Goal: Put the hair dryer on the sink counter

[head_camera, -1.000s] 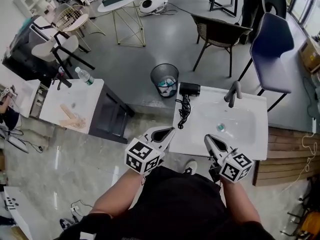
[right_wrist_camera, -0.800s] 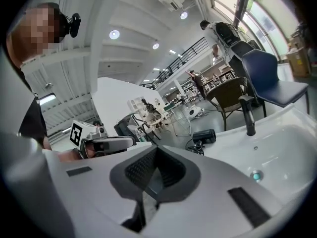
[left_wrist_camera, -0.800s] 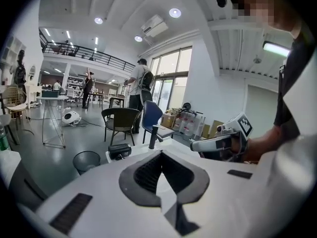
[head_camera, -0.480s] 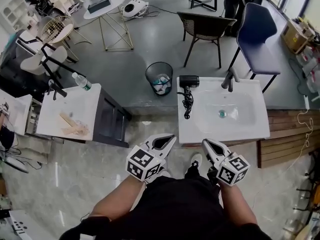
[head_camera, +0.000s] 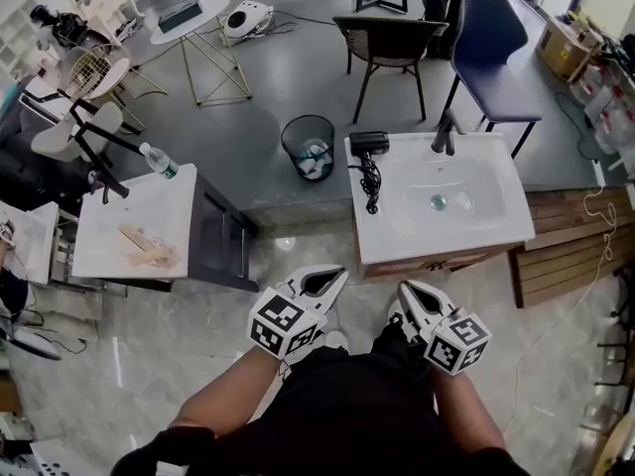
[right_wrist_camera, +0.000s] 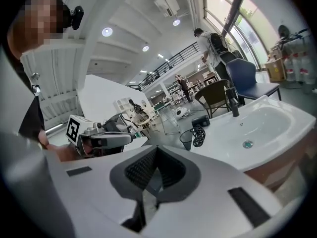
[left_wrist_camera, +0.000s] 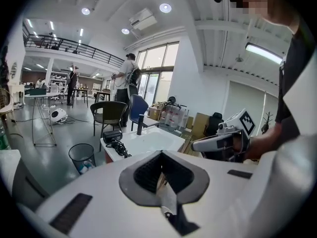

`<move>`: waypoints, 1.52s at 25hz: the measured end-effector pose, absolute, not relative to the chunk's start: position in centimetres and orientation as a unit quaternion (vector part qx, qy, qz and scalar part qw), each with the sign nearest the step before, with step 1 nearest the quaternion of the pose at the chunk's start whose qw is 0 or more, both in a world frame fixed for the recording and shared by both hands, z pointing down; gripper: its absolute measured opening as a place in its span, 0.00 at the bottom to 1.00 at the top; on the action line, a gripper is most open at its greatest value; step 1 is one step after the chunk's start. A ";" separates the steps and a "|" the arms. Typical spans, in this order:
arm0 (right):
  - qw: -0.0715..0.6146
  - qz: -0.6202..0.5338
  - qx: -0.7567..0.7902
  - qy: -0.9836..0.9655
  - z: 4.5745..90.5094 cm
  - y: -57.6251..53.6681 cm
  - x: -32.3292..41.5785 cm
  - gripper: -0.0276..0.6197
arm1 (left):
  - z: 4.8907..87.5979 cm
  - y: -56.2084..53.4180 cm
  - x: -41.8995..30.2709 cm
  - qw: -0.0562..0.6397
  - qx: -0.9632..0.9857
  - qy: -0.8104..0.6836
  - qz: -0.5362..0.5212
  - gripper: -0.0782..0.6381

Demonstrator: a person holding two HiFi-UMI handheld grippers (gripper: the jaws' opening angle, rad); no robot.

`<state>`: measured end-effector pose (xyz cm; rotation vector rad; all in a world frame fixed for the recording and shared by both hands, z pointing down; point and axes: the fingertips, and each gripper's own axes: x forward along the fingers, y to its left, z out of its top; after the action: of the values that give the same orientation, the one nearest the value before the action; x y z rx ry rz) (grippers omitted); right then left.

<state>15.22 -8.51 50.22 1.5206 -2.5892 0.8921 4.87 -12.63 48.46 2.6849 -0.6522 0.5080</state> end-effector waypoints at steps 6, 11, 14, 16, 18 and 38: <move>0.010 0.282 0.480 -0.830 49.7 -8.2 16.1 0.05 | 47.4 -11.7 5.4 0.158 0.942 -0.239 0.174 0.11; -0.001 0.315 0.433 -0.845 49.2 -8.3 16.6 0.05 | 47.7 -11.6 6.4 0.174 0.933 -0.268 0.167 0.11; 0.003 0.324 0.415 -0.850 49.2 -7.9 17.4 0.05 | 47.4 -11.3 8.0 0.176 0.932 -0.277 0.154 0.11; 0.015 0.317 0.414 -0.853 49.3 -7.6 18.2 0.05 | 47.3 -11.0 8.9 0.179 0.931 -0.283 0.145 0.11; 0.028 0.306 0.413 -0.857 49.4 -7.5 18.9 0.05 | 47.5 -10.8 9.5 0.183 0.929 -0.288 0.142 0.11; 0.064 0.266 0.417 -0.867 49.9 -8.0 20.3 0.05 | 48.0 -10.4 11.2 0.179 0.925 -0.292 0.165 0.11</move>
<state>20.32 -8.00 49.88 1.2583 -2.6185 0.8032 11.19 -10.41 47.96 2.6150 -0.8256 0.4669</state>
